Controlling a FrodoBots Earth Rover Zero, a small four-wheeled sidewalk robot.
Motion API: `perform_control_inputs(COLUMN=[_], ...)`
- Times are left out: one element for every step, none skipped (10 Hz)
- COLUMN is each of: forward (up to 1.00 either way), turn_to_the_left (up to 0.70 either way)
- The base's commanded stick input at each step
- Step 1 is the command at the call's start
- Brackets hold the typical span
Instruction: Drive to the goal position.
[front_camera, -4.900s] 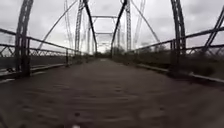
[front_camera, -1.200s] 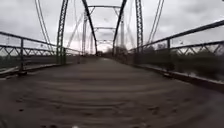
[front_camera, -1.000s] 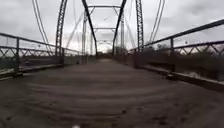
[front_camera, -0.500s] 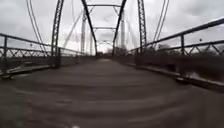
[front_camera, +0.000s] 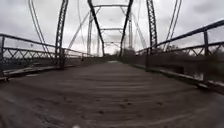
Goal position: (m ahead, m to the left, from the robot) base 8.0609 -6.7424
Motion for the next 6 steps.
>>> perform_control_inputs(forward=[1.00, 1.00, 1.00, 1.00, 1.00, 1.00], turn_to_the_left=[0.00, 0.00, 0.20, 0.34, 0.14, 0.00])
